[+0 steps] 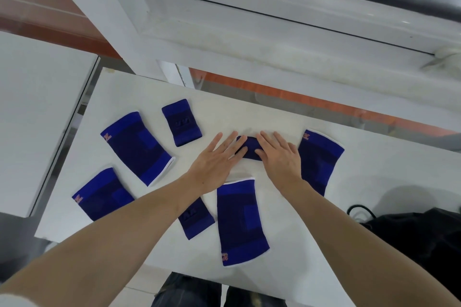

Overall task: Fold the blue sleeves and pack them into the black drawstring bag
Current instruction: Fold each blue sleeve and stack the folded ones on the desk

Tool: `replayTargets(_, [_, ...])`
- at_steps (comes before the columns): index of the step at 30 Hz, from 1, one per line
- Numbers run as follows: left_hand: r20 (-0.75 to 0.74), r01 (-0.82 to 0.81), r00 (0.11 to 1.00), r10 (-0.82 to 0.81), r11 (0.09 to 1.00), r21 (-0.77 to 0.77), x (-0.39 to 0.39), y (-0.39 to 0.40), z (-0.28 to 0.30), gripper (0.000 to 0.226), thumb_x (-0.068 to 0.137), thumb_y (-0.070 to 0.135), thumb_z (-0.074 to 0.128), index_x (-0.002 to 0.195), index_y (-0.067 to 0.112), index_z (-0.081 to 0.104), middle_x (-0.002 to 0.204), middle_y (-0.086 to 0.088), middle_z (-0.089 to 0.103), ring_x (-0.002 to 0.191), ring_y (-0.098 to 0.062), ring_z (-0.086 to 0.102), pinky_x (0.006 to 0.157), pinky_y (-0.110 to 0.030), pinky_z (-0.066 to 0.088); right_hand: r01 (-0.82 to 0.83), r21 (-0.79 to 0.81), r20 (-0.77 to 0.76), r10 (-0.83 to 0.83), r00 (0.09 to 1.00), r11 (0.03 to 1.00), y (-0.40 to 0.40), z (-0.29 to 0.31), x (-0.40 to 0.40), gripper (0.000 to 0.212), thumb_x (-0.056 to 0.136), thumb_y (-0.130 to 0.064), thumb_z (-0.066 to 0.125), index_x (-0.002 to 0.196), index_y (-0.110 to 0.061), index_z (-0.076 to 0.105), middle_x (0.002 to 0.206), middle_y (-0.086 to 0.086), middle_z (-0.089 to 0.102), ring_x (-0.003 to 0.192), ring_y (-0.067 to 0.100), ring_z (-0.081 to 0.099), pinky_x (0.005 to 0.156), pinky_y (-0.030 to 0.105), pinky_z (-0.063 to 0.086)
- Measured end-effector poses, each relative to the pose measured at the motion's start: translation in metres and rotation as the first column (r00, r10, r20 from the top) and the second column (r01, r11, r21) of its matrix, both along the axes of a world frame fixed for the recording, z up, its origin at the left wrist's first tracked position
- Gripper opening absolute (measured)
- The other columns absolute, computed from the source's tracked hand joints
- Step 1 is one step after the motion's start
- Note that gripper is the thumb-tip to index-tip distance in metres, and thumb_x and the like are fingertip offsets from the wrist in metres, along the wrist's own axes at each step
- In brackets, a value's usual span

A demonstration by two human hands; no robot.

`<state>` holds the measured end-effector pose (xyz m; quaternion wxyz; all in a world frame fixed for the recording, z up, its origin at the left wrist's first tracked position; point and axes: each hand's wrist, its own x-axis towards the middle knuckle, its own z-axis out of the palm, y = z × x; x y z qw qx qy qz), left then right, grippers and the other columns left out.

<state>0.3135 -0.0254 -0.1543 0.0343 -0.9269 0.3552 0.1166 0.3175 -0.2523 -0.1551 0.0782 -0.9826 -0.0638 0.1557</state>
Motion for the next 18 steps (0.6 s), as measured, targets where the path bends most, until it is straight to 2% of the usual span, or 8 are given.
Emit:
replayTargets(3, [-0.008, 0.087, 0.996, -0.087, 0.996, 0.020, 0.003, 0.007, 0.001, 0.071, 0.101, 0.016, 0.038, 0.162, 0.011, 0.003, 0.170, -0.010, -0.011, 0.156, -0.028, -0.017, 0.127, -0.051, -0.003, -0.039, -0.035, -0.015, 0.038, 0.999, 0.999, -0.001, -0.003, 0.004, 0.053, 0.111, -0.045, 0.030, 0.162, -0.030, 0.031, 0.168, -0.009, 0.034, 0.159, 0.023, 0.023, 0.124, 0.045, 0.029])
replayTargets(6, [-0.039, 0.096, 0.995, -0.094, 0.994, 0.048, 0.003, 0.007, 0.002, 0.072, 0.101, 0.014, 0.036, 0.162, 0.008, -0.002, 0.170, -0.011, -0.013, 0.156, -0.028, -0.016, 0.127, -0.048, -0.006, -0.056, -0.035, -0.030, 0.055, 0.998, 0.998, -0.003, -0.005, 0.004, 0.056, 0.111, -0.046, 0.027, 0.163, -0.028, 0.027, 0.169, -0.007, 0.031, 0.160, 0.024, 0.019, 0.125, 0.044, 0.028])
replayTargets(10, [-0.054, 0.114, 0.992, -0.112, 0.993, 0.042, 0.007, 0.004, 0.001, 0.072, 0.100, 0.011, 0.033, 0.162, 0.009, -0.004, 0.170, -0.015, -0.009, 0.156, -0.031, -0.012, 0.127, -0.048, -0.002, -0.106, -0.036, -0.059, 0.104, 0.993, 0.994, -0.007, -0.008, 0.002, 0.064, 0.108, -0.053, 0.019, 0.166, -0.027, 0.018, 0.172, -0.006, 0.022, 0.161, 0.024, 0.011, 0.128, 0.045, 0.022])
replayTargets(14, [-0.058, 0.144, 0.988, -0.142, 0.989, 0.043, 0.008, 0.006, -0.001, 0.069, 0.098, 0.010, 0.024, 0.162, 0.011, -0.001, 0.170, -0.016, -0.007, 0.156, -0.032, -0.011, 0.127, -0.048, -0.002, -0.110, -0.045, -0.065, 0.107, 0.992, 0.993, -0.008, -0.013, 0.002, 0.062, 0.109, -0.052, 0.020, 0.166, -0.028, 0.013, 0.173, -0.007, 0.018, 0.161, 0.025, 0.007, 0.129, 0.044, 0.019])
replayTargets(18, [-0.068, 0.104, 0.992, -0.102, 0.994, 0.022, 0.001, 0.003, -0.009, 0.071, 0.099, 0.013, 0.033, 0.162, 0.010, -0.001, 0.169, -0.016, -0.010, 0.155, -0.034, -0.015, 0.127, -0.047, -0.003, -0.109, -0.038, -0.057, 0.106, 0.993, 0.993, -0.006, -0.016, 0.001, 0.060, 0.111, -0.050, 0.020, 0.166, -0.028, 0.013, 0.173, -0.006, 0.019, 0.161, 0.026, 0.008, 0.129, 0.046, 0.020])
